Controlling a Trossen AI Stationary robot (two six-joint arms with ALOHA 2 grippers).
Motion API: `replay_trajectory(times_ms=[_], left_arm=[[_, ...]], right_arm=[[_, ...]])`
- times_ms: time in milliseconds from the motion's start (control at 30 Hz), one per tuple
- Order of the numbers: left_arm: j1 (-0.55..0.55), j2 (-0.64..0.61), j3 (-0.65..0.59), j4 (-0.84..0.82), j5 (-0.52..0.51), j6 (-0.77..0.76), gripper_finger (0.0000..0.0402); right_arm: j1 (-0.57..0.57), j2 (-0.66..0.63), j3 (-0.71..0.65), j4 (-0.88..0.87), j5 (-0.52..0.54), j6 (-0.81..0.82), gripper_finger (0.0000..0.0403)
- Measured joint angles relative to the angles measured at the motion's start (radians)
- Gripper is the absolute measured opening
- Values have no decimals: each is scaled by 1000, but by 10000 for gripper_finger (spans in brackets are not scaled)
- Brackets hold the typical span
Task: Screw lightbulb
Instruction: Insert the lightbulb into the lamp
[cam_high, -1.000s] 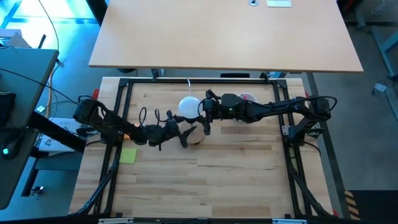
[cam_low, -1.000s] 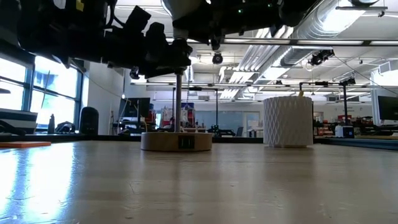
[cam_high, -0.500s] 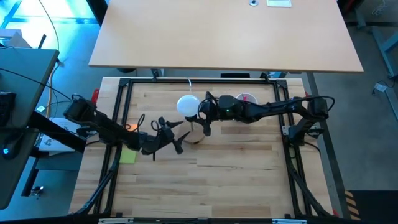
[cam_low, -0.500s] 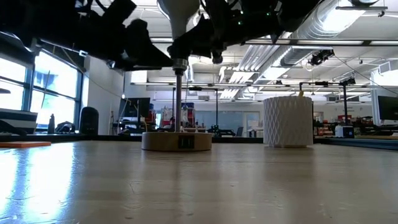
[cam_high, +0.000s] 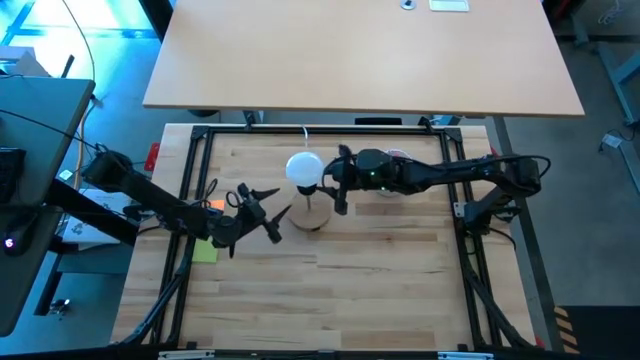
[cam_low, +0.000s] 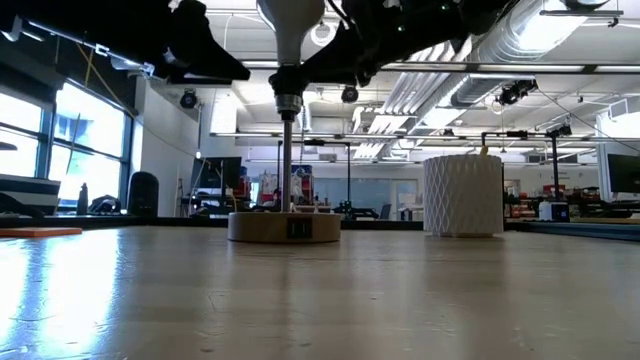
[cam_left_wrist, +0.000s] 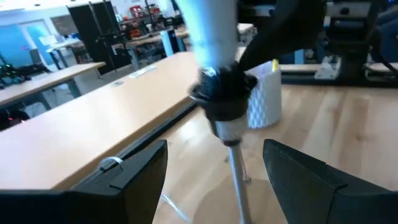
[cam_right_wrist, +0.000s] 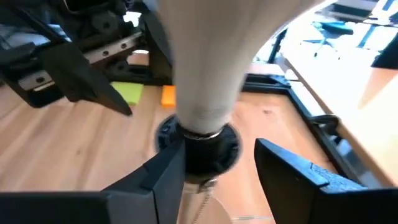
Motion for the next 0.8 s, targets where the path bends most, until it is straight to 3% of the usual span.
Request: replay_trajectory(times_ms=[200, 267, 467, 633, 733, 800], left_arm=[[11, -67, 1, 8, -8, 112, 253], [23, -84, 1, 21, -2, 142, 247], [24, -133, 1, 124, 21, 291, 219], [20, -158, 1, 265, 117, 408, 176], [36, -159, 1, 337, 199, 449, 147], [52, -151, 0, 392, 246, 468, 128]], right_arm=[[0, -69, -3, -135, 78, -7, 188], [0, -87, -53, -96, 82, 29, 185], [1, -83, -344, 371, 174, 195, 146], [0, -109, -464, 844, 290, 196, 98], [-6, -120, -456, 994, 260, 206, 65], [-16, -119, -423, 983, 178, 231, 42]])
